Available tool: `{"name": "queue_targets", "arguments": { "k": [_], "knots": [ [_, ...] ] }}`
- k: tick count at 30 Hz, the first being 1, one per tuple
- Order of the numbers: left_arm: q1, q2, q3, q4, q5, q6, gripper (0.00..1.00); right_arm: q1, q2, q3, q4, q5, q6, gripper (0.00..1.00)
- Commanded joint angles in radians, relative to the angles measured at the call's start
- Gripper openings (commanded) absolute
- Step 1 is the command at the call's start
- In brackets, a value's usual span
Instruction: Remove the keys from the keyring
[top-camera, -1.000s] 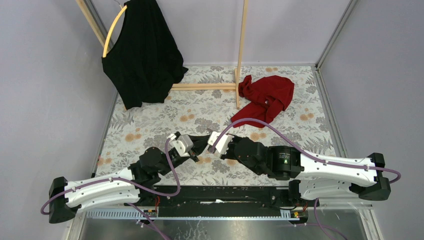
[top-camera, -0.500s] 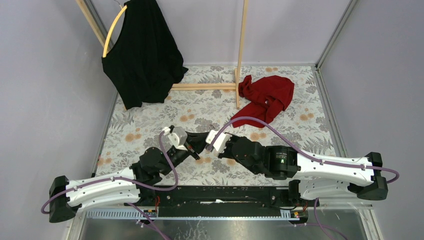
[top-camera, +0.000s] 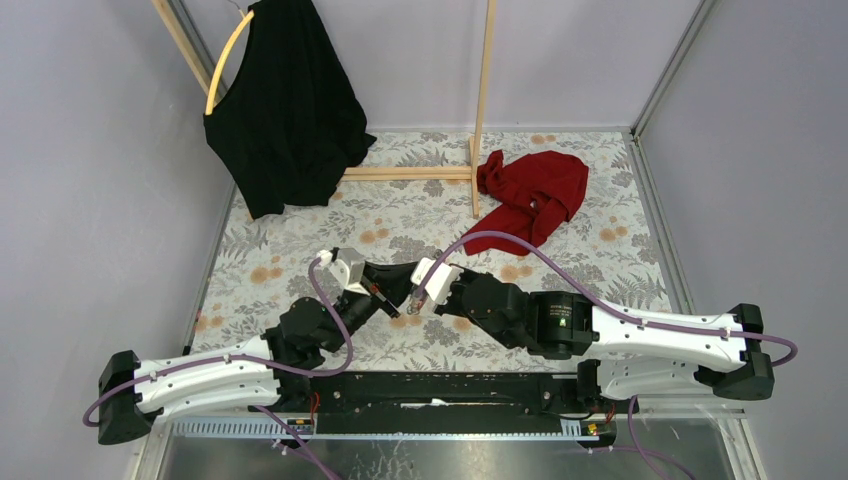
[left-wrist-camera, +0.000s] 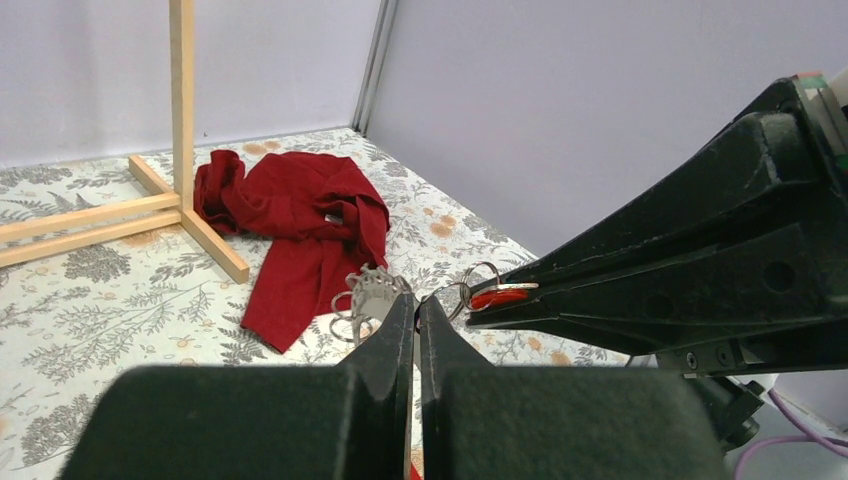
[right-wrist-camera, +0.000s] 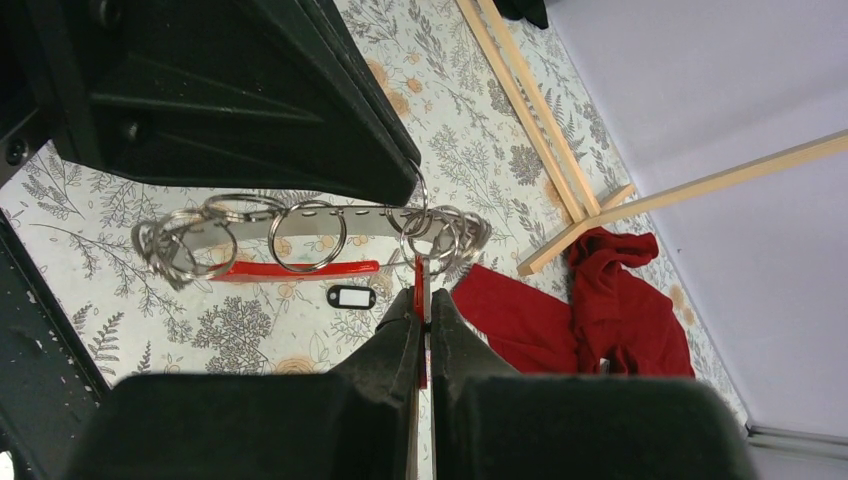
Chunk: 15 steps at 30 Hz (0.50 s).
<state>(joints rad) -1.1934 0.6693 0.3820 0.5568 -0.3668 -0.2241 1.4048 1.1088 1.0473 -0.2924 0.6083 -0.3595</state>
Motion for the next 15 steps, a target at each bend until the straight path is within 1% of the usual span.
{"name": "queue_targets", "arguments": {
  "k": [1,15],
  "knots": [
    [0.012,-0.017,0.007,0.13,-0.122,-0.032,0.0,-0.002,-0.001,0.003,-0.044,0.034,0.022,0.0],
    [0.012,0.063,0.099,-0.056,-0.228,-0.131,0.0,-0.001,0.056,0.079,-0.044,0.015,-0.029,0.0]
  ]
}}
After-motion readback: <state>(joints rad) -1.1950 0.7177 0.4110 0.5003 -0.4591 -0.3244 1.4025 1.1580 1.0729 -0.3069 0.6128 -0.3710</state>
